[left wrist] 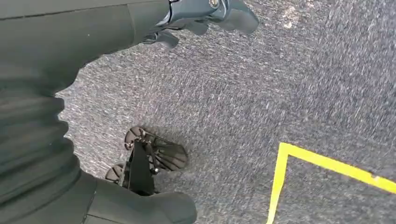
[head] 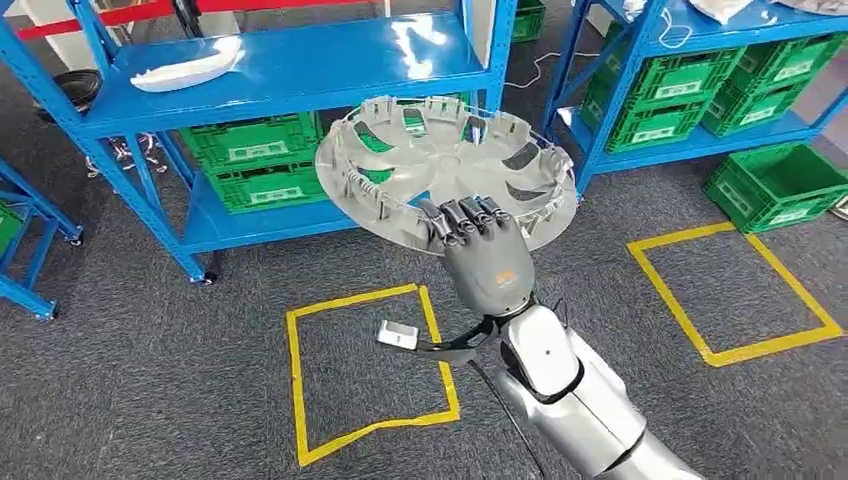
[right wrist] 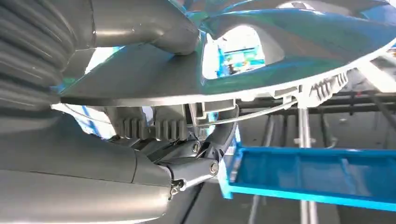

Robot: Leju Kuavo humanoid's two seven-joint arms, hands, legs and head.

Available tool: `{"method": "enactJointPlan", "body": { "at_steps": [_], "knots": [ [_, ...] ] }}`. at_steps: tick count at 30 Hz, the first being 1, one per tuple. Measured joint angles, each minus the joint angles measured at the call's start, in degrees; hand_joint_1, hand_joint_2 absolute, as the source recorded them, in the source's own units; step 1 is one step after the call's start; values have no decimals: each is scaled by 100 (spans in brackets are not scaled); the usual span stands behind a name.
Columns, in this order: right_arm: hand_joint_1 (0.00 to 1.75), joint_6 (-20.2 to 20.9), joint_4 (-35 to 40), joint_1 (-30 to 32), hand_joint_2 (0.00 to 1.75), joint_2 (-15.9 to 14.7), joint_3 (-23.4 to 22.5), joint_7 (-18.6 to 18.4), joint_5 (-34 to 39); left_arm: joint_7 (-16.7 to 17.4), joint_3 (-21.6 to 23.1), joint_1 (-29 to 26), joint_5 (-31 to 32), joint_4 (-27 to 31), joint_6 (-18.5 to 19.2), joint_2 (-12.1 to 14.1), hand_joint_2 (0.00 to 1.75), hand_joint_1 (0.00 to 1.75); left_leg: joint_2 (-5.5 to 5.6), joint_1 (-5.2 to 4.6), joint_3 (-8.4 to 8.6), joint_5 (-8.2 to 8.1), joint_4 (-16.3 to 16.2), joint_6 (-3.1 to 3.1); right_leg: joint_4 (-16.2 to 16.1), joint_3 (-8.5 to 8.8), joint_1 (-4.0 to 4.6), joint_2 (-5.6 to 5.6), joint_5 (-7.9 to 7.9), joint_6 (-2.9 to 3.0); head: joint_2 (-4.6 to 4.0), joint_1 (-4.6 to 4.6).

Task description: Take the parts from the cabinet and place them on the table.

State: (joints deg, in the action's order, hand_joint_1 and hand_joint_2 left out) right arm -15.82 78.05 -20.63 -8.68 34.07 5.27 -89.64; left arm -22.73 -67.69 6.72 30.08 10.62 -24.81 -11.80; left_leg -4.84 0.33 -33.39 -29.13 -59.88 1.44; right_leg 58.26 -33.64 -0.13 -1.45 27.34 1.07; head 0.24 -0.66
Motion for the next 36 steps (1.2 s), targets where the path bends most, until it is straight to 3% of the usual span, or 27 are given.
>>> {"method": "enactJointPlan", "body": {
  "at_steps": [1,2,4,5,6,8,9,10,12,14,15,16,17,18,20,21,22,23,24,25,29,30,31,32,33,35,36],
  "knots": [
    [175,11,-2,-6,175,11,-13,7,2,4,-2,-4,0,0,-35,0,175,0,272,-2,-83,-207,-224,25,-1,-27,-19,52,-27,38,0,9],
    [175,13,-2,-5,175,44,-22,22,0,26,-4,-20,0,0,-59,-2,175,0,407,3,-231,-454,-620,39,-1,-56,-25,104,-48,61,0,9],
    [175,31,-7,-5,175,94,-22,28,-4,48,-7,-48,-2,0,-96,-2,175,0,462,3,-596,-853,-1513,49,5,-126,-19,254,-102,63,0,7],
    [175,50,-22,-8,175,116,-22,28,-9,52,-7,-57,-6,0,-111,-2,175,0,464,4,-662,-878,-1713,43,9,-159,-17,339,-130,56,0,7],
    [175,72,-37,-9,175,140,-22,28,-13,54,-9,-57,-9,0,-120,0,175,0,469,4,-574,-754,-1586,30,14,-182,-18,423,-153,42,0,7],
    [175,90,-55,-12,175,166,-22,28,-15,52,-9,-47,-22,0,-127,0,175,0,544,7,-98,-302,-716,-10,32,-209,-23,578,-186,2,0,7],
    [175,92,-55,-22,175,186,-22,28,-13,37,-9,-47,-35,2,-124,0,175,0,750,19,213,-90,-155,-31,47,-223,-30,644,-198,-17,0,7],
    [175,94,-57,-43,175,206,-22,28,-13,20,-11,-48,-61,0,-122,2,175,0,1108,41,304,-202,85,-53,70,-269,-14,699,-221,-57,0,4],
    [175,98,-66,-95,175,249,-22,37,-18,-13,-17,-49,-77,-2,-107,-2,175,0,991,29,266,-160,103,-94,60,-346,-41,840,-287,-143,0,2],
    [175,98,-90,-121,175,245,-28,37,-20,-13,-30,-47,-83,-2,-109,-6,175,0,843,14,291,-101,123,-179,6,-378,-47,1002,-378,-240,0,2],
    [175,103,-105,-125,175,240,-39,37,-17,-11,-39,-43,-76,-9,-109,-22,175,0,714,77,286,-47,166,-230,31,-409,-65,960,-362,-246,0,11],
    [175,105,-112,-155,175,240,-44,42,-18,-18,-44,-33,-70,7,-127,-11,175,0,668,65,268,-20,186,-269,206,-495,-3,624,-185,-270,0,-77],
    [175,107,-125,-180,175,243,-44,37,-15,-22,-44,-36,-68,7,-162,-4,175,0,567,57,244,-10,185,-284,601,-671,-6,382,71,-309,0,-112],
    [175,114,-136,-176,175,254,-44,39,-18,-59,-52,-50,-68,4,-258,-13,175,0,475,43,220,-7,172,-288,1099,-878,-20,250,319,-332,0,-109],
    [175,116,-142,-159,175,254,-44,39,-20,-107,-68,-63,-77,4,-435,-13,175,0,295,40,170,-7,141,-288,1795,-1134,-37,180,576,-357,0,-114],
    [175,122,-153,-158,175,254,-44,37,-17,-123,-81,-61,-87,7,-503,-11,175,0,207,40,156,-8,127,-287,1765,-1076,-45,169,524,-359,0,-116],
    [175,131,-157,-157,175,254,-44,37,-18,-129,-94,-56,-87,4,-538,-11,175,0,125,39,152,-10,118,-285,1466,-867,-48,154,374,-350,0,-114],
    [175,142,-157,-156,175,254,-44,37,-18,-129,-98,-47,-87,4,-562,-13,175,0,48,38,153,-14,110,-278,941,-539,-43,101,164,-326,0,-114],
    [175,149,-157,-158,175,256,-44,35,-17,-129,-98,-38,-87,4,-570,-13,175,0,-18,36,159,-24,102,-262,356,-175,-16,-70,-24,-289,0,-116],
    [175,149,-157,-164,175,258,-46,35,-18,-129,-101,-38,-87,4,-573,-15,175,0,-73,21,157,-29,100,-243,-6,-10,41,-368,47,-237,0,-114],
    [175,146,-157,-108,175,269,-61,37,-20,-118,-111,-27,-90,2,-575,-17,175,0,-304,-19,196,-12,141,-108,-12,-86,82,-70,-49,-106,0,-109],
    [175,146,-157,-100,175,269,-66,37,-17,-118,-114,-24,-87,2,-575,-18,175,0,-323,-25,175,-54,128,-69,-83,-52,17,-1,-100,-54,0,-109],
    [175,144,-157,-88,175,267,-72,35,-15,-120,-114,-18,-81,2,-573,-13,175,0,-56,6,148,-151,36,-38,-107,-46,5,39,-117,-30,0,-98],
    [175,151,-160,-87,175,267,-72,28,-13,-127,-114,-21,-72,4,-573,-13,175,0,203,16,30,-369,-261,-27,-106,-60,-12,85,-136,2,0,-92],
    [175,149,-160,-77,175,269,-70,52,-15,-131,-114,-34,-68,2,-573,-11,175,0,384,22,-191,-631,-765,-16,-102,-81,-14,159,-144,15,0,-77],
    [175,140,-164,-42,175,267,-70,103,-4,-162,-116,-61,-66,2,-573,-11,175,0,465,20,-557,-915,-1573,-5,-89,-107,-10,309,-157,27,0,-79],
    [175,135,-173,-30,175,264,-70,122,18,-188,-116,-72,-61,4,-575,-9,175,0,469,21,-593,-855,-1653,-3,-70,-117,-11,405,-160,23,0,-79]
  ]
}}
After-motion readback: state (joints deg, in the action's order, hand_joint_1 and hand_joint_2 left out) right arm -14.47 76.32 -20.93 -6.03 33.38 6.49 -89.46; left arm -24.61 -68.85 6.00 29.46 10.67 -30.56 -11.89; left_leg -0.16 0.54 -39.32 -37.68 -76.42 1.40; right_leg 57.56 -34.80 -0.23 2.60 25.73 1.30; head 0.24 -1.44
